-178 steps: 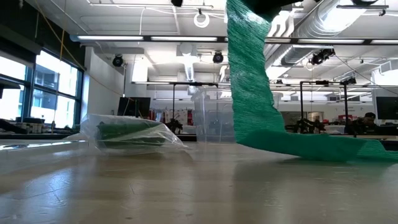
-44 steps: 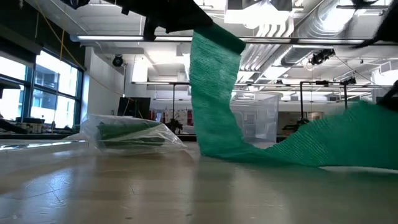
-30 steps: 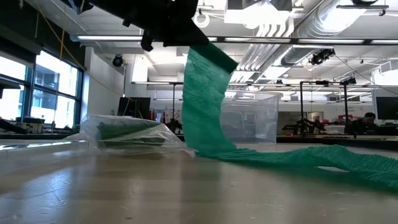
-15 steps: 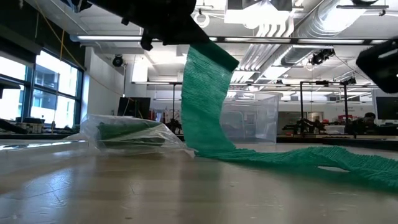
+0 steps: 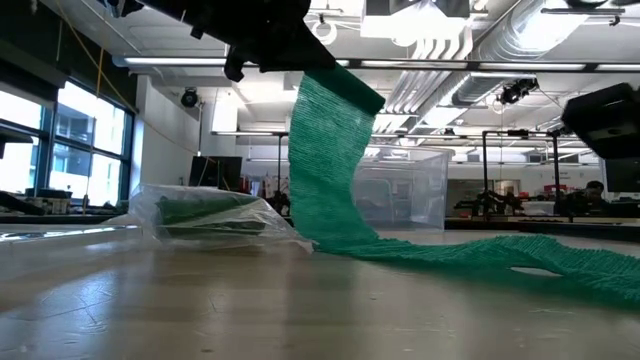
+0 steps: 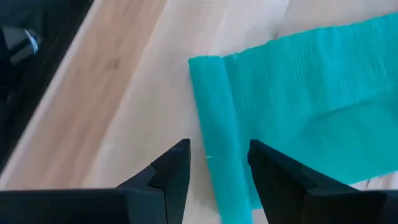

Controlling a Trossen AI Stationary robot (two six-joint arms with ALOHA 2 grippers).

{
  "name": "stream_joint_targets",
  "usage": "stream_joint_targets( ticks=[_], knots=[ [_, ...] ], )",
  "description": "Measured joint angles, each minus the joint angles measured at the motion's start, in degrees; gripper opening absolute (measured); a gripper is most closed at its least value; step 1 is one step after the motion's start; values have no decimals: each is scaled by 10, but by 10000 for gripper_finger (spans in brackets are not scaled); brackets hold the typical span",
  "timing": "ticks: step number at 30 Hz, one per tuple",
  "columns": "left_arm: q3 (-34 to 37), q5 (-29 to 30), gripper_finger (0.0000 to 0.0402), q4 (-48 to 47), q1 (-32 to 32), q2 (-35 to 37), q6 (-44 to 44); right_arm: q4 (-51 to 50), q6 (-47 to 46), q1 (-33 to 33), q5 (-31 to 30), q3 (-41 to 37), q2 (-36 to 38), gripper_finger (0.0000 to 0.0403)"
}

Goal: Roll bandage
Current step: Roll the blue bandage

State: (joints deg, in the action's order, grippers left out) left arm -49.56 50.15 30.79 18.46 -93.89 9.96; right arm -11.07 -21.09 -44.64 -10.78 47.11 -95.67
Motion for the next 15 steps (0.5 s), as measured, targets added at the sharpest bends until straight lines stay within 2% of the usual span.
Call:
stream_joint_targets(
  ticks=[5, 8, 15],
  knots=[
    [0, -1, 5, 0, 0, 0, 5, 15, 23, 29, 5, 0, -19, 155],
    [0, -1, 5, -7, 1, 0, 8, 28, 4, 38, 12, 0, -33, 155],
    [0, -1, 5, -14, 1, 0, 17, 65, -20, 24, 38, 1, -61, 141]
  ],
)
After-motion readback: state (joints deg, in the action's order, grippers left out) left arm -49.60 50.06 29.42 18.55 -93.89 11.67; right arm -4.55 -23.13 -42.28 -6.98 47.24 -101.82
